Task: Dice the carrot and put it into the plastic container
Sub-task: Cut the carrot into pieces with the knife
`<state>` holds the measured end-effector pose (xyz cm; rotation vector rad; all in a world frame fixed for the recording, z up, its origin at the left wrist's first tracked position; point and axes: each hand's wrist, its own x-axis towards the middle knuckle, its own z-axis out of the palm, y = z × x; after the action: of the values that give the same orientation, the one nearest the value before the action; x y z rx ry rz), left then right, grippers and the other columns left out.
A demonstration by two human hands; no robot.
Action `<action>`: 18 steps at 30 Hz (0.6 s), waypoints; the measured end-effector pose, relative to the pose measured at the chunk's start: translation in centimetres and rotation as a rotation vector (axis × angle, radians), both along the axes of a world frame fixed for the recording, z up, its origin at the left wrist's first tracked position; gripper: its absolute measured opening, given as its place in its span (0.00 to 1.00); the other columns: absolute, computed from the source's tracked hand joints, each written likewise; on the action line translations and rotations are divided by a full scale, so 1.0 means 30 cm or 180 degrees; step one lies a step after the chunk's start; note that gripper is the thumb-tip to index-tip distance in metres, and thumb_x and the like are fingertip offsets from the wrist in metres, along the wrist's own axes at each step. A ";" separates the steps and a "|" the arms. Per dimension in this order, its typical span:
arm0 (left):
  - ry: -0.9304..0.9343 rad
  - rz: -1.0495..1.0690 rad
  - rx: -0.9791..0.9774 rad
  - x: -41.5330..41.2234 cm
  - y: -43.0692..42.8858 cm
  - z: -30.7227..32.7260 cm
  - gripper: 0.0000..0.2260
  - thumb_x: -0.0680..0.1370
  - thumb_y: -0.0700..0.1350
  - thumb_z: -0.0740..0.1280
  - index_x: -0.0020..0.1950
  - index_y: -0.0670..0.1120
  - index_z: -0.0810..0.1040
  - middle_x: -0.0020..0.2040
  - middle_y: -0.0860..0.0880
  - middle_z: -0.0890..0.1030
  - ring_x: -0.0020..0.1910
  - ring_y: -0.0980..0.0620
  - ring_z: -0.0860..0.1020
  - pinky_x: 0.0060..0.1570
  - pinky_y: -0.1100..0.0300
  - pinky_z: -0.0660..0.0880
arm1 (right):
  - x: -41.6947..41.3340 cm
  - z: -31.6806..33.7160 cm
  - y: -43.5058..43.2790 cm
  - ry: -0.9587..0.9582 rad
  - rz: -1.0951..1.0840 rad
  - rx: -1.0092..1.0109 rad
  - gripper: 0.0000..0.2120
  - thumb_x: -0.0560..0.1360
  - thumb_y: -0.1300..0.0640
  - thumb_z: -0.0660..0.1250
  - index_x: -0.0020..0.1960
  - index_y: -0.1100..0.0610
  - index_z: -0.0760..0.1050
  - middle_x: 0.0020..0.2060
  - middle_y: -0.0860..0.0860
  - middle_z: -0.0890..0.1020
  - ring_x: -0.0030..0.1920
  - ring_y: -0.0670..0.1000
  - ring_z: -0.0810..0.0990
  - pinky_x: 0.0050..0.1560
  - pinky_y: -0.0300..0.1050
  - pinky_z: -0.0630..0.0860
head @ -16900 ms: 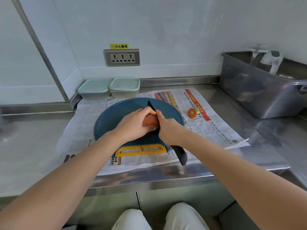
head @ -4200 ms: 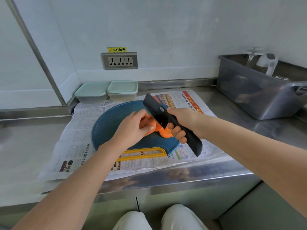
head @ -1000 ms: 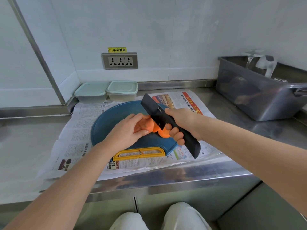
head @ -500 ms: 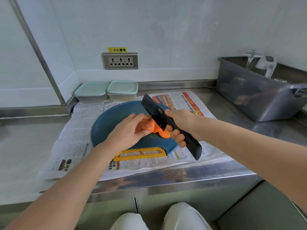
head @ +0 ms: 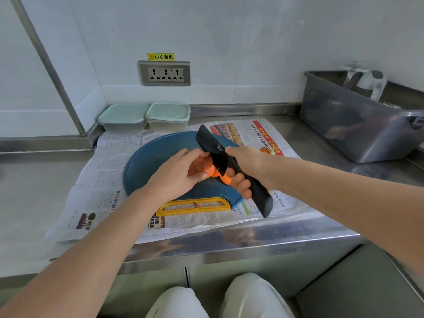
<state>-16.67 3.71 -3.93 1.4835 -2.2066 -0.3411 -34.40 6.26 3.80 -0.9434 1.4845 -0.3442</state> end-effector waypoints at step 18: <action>0.0218 -0.0063 0.0052 0.004 -0.004 -0.002 0.20 0.77 0.51 0.67 0.68 0.56 0.68 0.57 0.52 0.75 0.56 0.53 0.74 0.54 0.59 0.72 | 0.032 -0.044 -0.012 -0.0009 -0.0099 0.0030 0.26 0.80 0.39 0.49 0.31 0.55 0.64 0.20 0.49 0.65 0.17 0.47 0.61 0.20 0.33 0.63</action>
<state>-16.53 3.60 -4.00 1.4379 -2.1707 -0.4112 -33.44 5.91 2.46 -0.9127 1.4984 -0.3607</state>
